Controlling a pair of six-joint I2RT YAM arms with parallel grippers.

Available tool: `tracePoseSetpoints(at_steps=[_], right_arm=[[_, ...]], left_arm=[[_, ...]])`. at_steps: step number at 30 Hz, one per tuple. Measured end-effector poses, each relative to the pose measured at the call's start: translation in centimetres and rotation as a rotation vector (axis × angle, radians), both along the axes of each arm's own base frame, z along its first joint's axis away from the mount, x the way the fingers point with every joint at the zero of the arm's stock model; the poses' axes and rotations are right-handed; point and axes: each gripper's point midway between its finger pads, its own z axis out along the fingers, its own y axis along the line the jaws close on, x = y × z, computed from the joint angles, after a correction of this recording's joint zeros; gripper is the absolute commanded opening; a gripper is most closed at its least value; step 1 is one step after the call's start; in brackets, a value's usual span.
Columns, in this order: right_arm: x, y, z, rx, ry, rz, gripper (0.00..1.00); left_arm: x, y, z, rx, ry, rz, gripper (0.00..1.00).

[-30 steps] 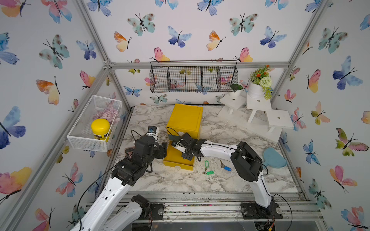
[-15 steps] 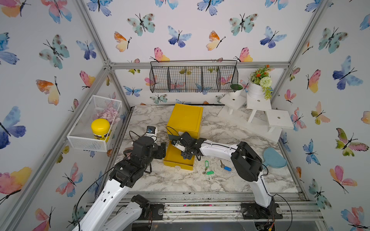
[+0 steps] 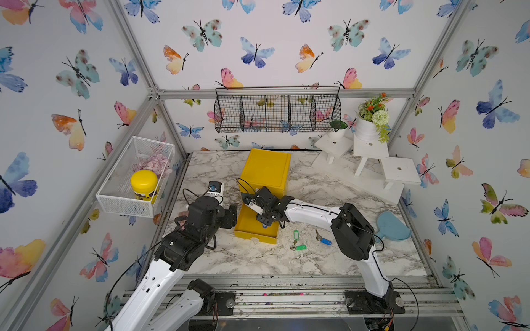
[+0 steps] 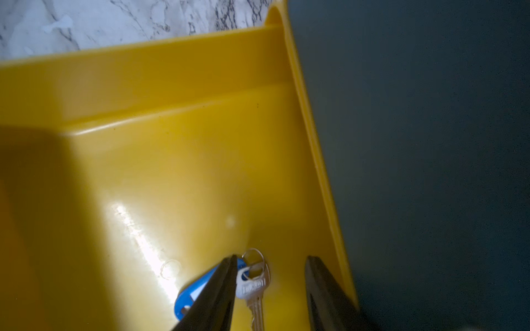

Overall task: Take the keys out of the drawer
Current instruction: Pick up the key from the drawer.

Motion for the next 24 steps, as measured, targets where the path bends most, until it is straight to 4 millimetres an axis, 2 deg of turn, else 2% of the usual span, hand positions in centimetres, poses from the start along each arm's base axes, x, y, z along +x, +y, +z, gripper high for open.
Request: tracePoseSetpoints(at_steps=[7,13,15,24], right_arm=[[-0.2,-0.4,-2.3,-0.031,0.033,-0.025,0.51],[-0.2,-0.4,-2.4,-0.022,0.045,-0.049,0.5],[-0.2,-0.4,-2.4,-0.018,0.048,-0.056,0.48],[-0.7,-0.5,-2.7,-0.004,0.078,-0.055,0.24]], left_arm=[[-0.1,0.1,0.0,0.001,0.002,0.0,0.74],[-0.2,0.1,-0.1,0.002,0.003,0.0,0.74],[-0.2,0.1,-0.1,0.002,0.003,0.0,0.74],[-0.3,0.1,0.0,-0.002,0.002,0.001,0.74]])
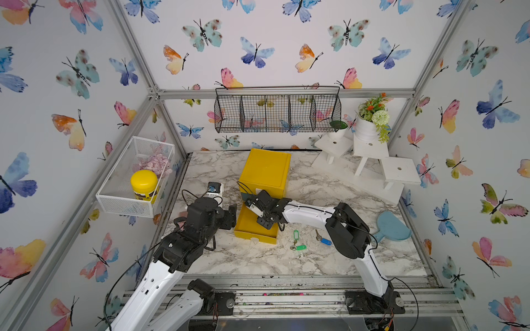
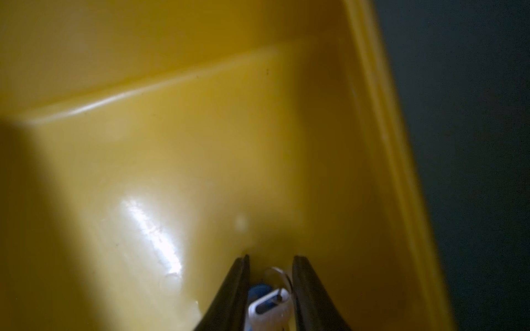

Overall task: Take the keys out of the drawer
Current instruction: Pick up the key from the drawer.

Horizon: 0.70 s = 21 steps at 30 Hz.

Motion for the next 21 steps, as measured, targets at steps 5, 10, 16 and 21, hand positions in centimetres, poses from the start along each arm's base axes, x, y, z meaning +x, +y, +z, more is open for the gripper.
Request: tracePoseSetpoints(at_steps=[5,10,16,21], right_arm=[[-0.4,-0.2,0.0,0.0,0.011,0.012,0.16],[-0.6,-0.2,0.8,0.01,0.007,0.026,0.1],[-0.7,0.3,2.1,0.043,0.001,0.049,0.02],[-1.1,0.8,3.7,0.087,0.008,0.076,0.02]], left_arm=[[0.0,0.0,-0.1,0.001,0.002,0.0,0.74],[0.0,0.0,-0.2,0.002,0.004,0.0,0.74],[0.0,0.0,-0.2,-0.001,0.003,0.001,0.74],[0.0,0.0,-0.1,0.002,0.001,-0.001,0.74]])
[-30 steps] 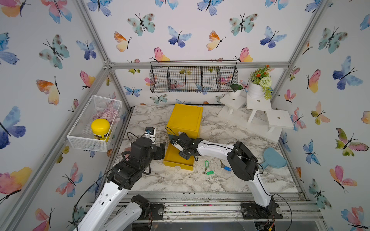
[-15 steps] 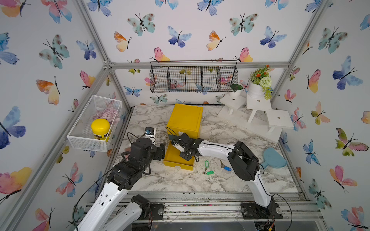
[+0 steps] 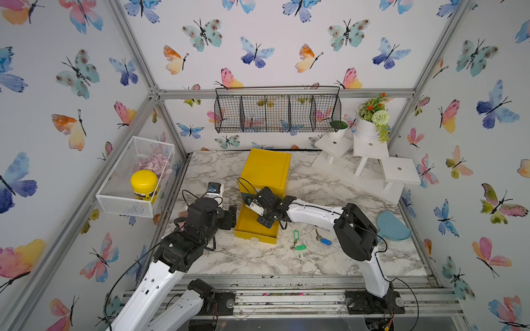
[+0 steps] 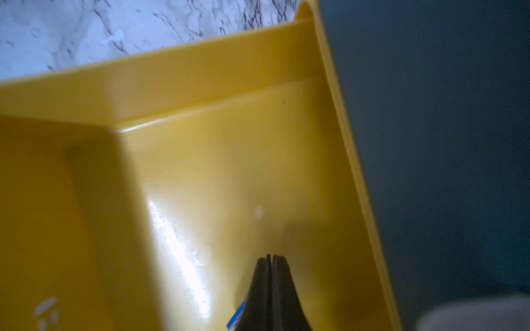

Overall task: Take the keys out of the drawer
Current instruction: Pick up the key from the drawer, then place the key at the center of the board.

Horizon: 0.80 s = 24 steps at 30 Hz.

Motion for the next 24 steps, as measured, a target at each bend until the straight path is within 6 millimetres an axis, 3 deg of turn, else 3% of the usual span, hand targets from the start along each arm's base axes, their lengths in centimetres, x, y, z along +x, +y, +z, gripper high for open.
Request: tracePoseSetpoints(at_steps=[3,6,11,14,18,24], right_arm=[[-0.3,0.3,2.3,0.049,-0.006,0.014,0.02],[-1.0,0.0,5.8,0.119,-0.033,0.024,0.02],[-1.9,-1.7,11.9,0.231,-0.082,-0.003,0.02],[-2.1,-3.5,13.9,0.265,-0.09,-0.065,0.02],[-2.3,-6.8,14.0,0.27,-0.054,-0.205,0.02],[-3.6,-13.7,10.2,0.228,0.06,-0.5,0.02]], left_arm=[[0.1,-0.1,-0.1,0.008,-0.009,-0.01,0.74],[0.4,-0.7,-0.7,0.019,-0.012,-0.041,0.74],[1.1,-2.4,-0.9,0.03,-0.027,-0.129,0.73],[1.7,-4.1,-0.8,0.034,-0.04,-0.215,0.72],[2.2,-7.2,-0.9,0.041,-0.039,-0.382,0.7],[2.0,-10.3,-1.4,0.035,-0.028,-0.567,0.67]])
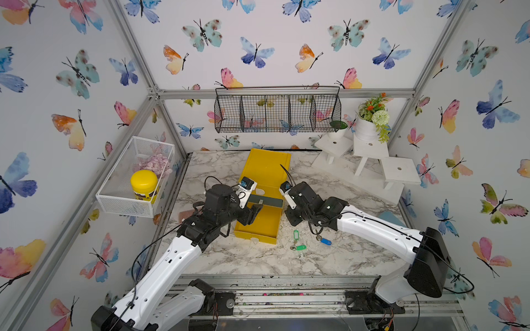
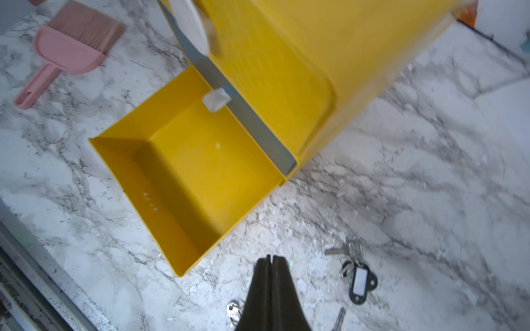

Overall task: Take the keys out of the drawer
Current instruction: Place the key at the center of the board.

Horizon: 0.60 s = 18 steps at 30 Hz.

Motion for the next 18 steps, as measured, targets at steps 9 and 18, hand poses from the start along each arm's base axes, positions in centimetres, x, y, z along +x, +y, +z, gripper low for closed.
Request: tracePoseSetpoints(at_steps=[9,18], right_arm=[[0.6,-11.2,-7.8,0.005,0.25,-0.454,0.02],[-0.3,-12.4,-9.9,0.022,0.342,-0.512,0.17]], left_arm=[[-3.5,-3.2,-1.9,0.059,-0.02,-0.263,0.66],[-4.7,-3.8,-3.3,0.117,-0.033,-0.352,0.6]])
